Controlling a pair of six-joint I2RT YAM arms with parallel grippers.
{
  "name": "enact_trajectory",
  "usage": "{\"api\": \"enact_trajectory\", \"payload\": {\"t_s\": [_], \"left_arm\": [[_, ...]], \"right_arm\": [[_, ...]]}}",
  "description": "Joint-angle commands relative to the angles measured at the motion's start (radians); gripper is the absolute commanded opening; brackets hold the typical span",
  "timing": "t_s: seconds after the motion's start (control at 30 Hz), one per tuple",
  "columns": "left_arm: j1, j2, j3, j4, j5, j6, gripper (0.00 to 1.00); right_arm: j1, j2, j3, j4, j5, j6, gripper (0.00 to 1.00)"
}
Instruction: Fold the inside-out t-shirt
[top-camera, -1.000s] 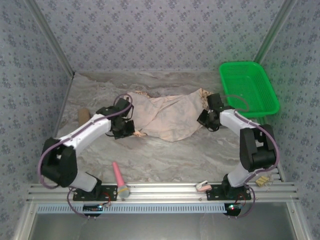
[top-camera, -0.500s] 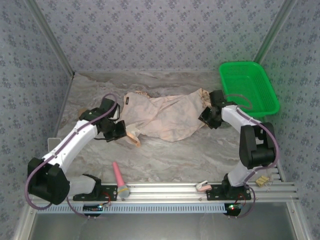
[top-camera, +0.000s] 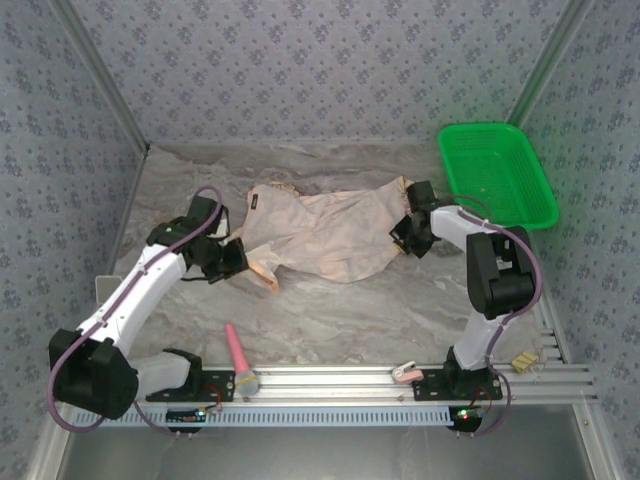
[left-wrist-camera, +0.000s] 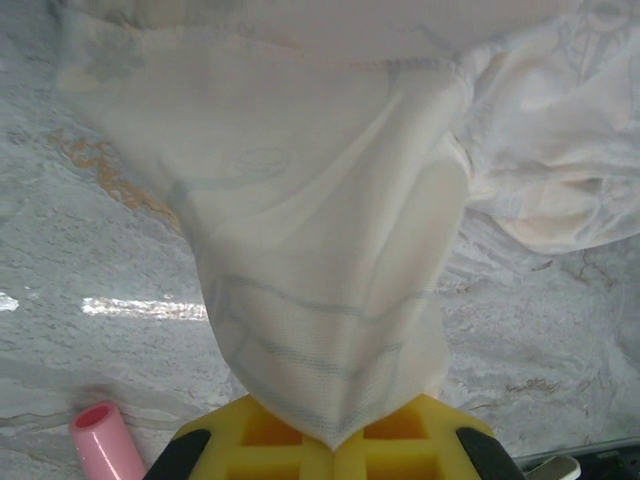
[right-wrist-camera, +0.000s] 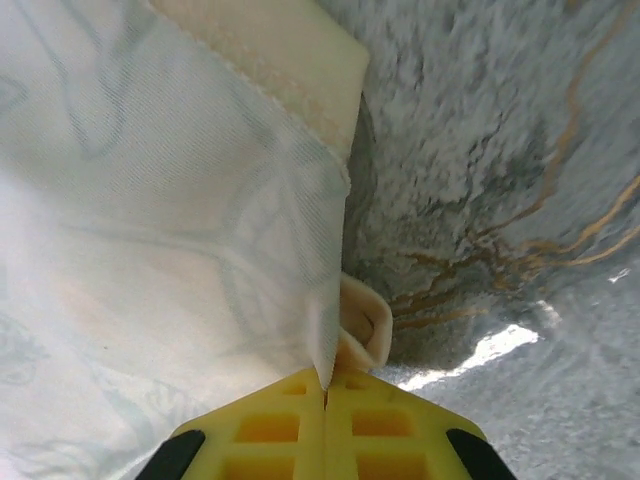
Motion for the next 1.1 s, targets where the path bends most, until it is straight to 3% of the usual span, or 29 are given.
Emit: {"api": "enact_trajectory", "payload": {"t_s": [0.0, 0.33, 0.53, 0.67, 0.77, 0.93, 1.07], "left_arm": [[0.045, -0.021, 0.138, -0.007, 0.018, 0.031, 0.00], [0.152, 0.106, 0.656, -0.033, 0.043, 0.139, 0.00], [0.116, 0.027, 0.764, -0.053, 0.181, 0.179, 0.00], [0.092, -0.076, 0.749, -0.002, 0.169, 0.226, 0.00], [0.092, -0.111, 0.729, 0.066, 0.069, 0.209, 0.00], [0.097, -0.025, 0.734, 0.130, -0.079, 0.218, 0.00], [0.106, 0.124, 0.836, 0.149, -0.115, 0.305, 0.00]], "right_arm": [[-0.008, -0.085, 0.106, -0.090, 0.133, -0.002, 0.00], [0.006, -0.302, 0.444, -0.340, 0.548, -0.225, 0.00], [0.097, -0.590, 0.425, -0.417, 0.678, -0.307, 0.00], [0.143, -0.698, 0.418, -0.456, 0.657, -0.314, 0.00], [0.130, -0.690, 0.436, -0.443, 0.637, -0.359, 0.00], [0.038, -0.535, 0.471, -0.346, 0.488, -0.330, 0.00], [0.016, -0.340, 0.571, -0.238, 0.411, -0.364, 0.00]]}}
